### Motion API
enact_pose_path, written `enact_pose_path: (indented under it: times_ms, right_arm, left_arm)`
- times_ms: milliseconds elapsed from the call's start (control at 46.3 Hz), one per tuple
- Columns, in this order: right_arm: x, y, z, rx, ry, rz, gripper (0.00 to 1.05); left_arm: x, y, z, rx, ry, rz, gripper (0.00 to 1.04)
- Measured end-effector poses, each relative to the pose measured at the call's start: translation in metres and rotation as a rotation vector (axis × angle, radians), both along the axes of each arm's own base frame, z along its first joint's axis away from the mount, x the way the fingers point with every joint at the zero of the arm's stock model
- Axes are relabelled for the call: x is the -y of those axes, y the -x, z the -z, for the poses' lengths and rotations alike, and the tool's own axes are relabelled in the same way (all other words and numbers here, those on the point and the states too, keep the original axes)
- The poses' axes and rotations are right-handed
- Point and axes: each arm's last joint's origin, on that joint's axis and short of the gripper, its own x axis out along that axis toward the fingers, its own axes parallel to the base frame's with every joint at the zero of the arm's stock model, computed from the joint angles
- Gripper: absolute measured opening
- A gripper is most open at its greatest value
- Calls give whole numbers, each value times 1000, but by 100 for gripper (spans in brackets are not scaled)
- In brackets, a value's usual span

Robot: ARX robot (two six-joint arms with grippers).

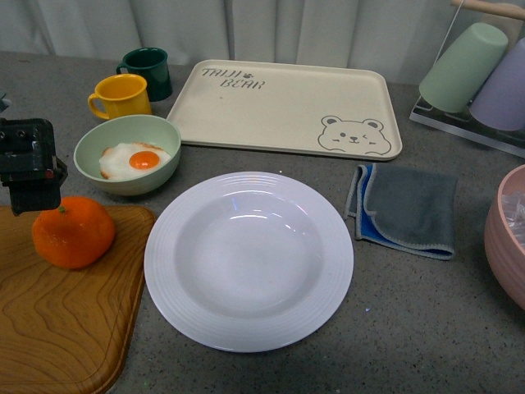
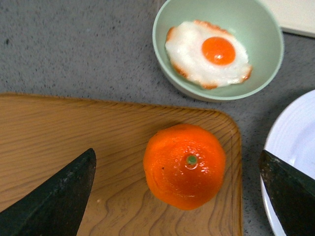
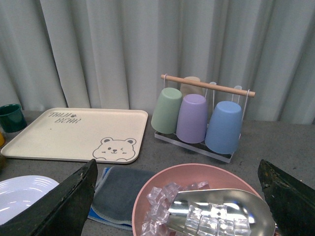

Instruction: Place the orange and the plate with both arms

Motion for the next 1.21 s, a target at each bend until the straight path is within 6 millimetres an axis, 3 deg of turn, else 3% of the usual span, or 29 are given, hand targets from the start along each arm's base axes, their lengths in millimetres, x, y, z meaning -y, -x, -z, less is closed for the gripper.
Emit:
enact_pose_path:
  times_ms: [302,540,1037,1080,1209]
  right_arm:
    - [0,0,0,0,0,0,95]
    - [0,0,0,0,0,0,95]
    - [0,0,0,0,0,0,95]
    - [0,0,0,0,0,0,95]
    - [0,0,0,0,0,0,95]
  left_arm:
    - [-14,-22,21,-104,66,-19,98]
    - [-12,-30,30,-175,108,20,98]
    - [-10,-33,45,-251,127,43,98]
    - [-9,-33,46,-249,125,44,94]
    - [-8,-34,45,-248,125,49,69]
